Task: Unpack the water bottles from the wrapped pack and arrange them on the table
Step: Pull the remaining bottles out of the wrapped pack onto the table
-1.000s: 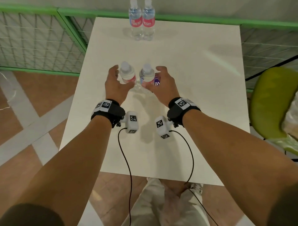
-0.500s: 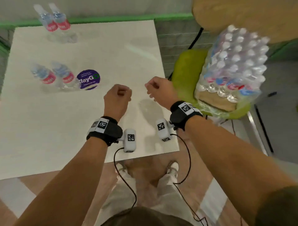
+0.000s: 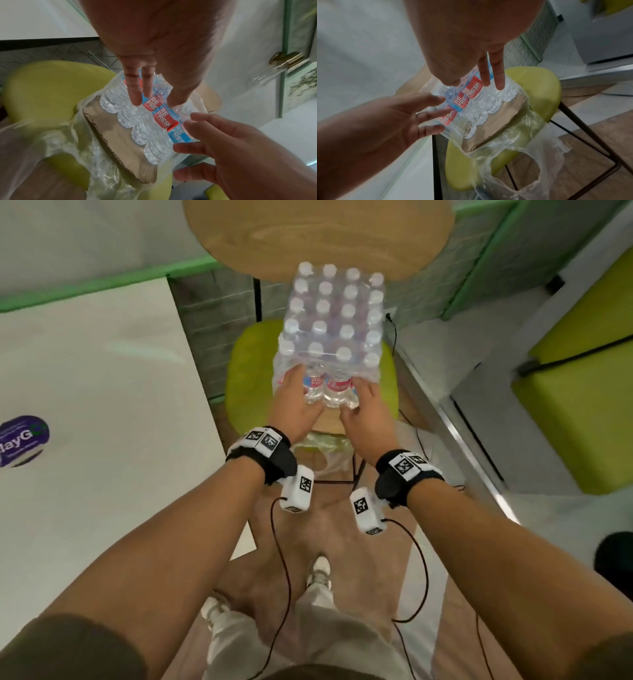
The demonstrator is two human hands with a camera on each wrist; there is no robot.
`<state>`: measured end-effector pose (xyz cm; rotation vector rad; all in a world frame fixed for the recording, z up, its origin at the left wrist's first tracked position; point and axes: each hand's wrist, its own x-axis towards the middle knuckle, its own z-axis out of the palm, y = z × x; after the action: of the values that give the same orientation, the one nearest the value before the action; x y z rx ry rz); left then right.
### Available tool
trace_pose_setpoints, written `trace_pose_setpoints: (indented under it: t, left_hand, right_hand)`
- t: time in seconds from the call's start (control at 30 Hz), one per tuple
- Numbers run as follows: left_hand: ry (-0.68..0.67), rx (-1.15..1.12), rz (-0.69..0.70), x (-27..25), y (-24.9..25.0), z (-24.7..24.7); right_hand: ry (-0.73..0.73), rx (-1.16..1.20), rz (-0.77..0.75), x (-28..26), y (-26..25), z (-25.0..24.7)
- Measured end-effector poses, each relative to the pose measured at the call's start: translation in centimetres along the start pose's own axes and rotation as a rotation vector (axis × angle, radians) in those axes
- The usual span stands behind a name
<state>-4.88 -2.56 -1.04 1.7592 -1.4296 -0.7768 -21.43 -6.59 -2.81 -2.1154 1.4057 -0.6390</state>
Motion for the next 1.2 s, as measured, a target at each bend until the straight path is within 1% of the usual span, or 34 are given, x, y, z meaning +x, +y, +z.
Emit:
trace_pose_setpoints:
  t: [0.1, 0.17, 0.3, 0.4, 0.53, 0.63, 0.73, 0.83, 0.93, 1.1, 1.2]
  left_hand:
    - [0.023, 0.1, -0.028, 1.7, -0.2, 0.8]
    - [0.04, 0.175, -0.064, 2.5, -0.7, 1.2]
    - [0.082, 0.33, -0.095, 3.4, -1.0, 1.9]
    - [0.139, 0.452, -0.103, 4.1, -0.5, 2.3]
    - [0.224, 0.486, -0.097, 4.6, -0.4, 2.5]
    - [0.229, 0.497, -0.054, 3.9, -1.1, 2.2]
    - [0.186, 0.441, 0.02, 2.5, -2.4, 2.0]
    - [0.127, 0.32, 0.022, 1.6, -3.8, 1.7]
    - [0.12, 0.242, 0.033, 1.1, -4.7, 0.9]
    - [0.167, 0.066, 0.048, -0.4, -4.2, -0.4]
    - [0.223, -0.04, 0.027, -2.8, -3.5, -2.0]
  right_hand:
    - [-0.124, -0.04, -0.046, 0.9, 0.4, 0.2]
    - [-0.163, -0.05, -0.032, 1.9, 0.2, 0.5]
    - [-0.176, -0.052, 0.058, 3.6, -0.6, 1.1]
    - [-0.174, -0.09, 0.041, 4.0, -0.5, 1.6]
    - [-0.111, -0.115, 0.036, 4.4, 0.1, 2.0]
    - [-0.09, -0.166, 0.055, 4.9, -0.2, 2.0]
    - [-0.089, -0.212, 0.075, 5.4, -0.6, 2.2]
    - [-0.087, -0.285, 0.123, 6.0, -1.5, 2.3]
    - [-0.06, -0.306, 0.157, 6.2, -2.5, 2.3]
    - [-0.056, -0.333, 0.138, 5.1, -2.8, 2.2]
    - [-0.032, -0.201, 0.125, 3.6, -3.1, 2.5]
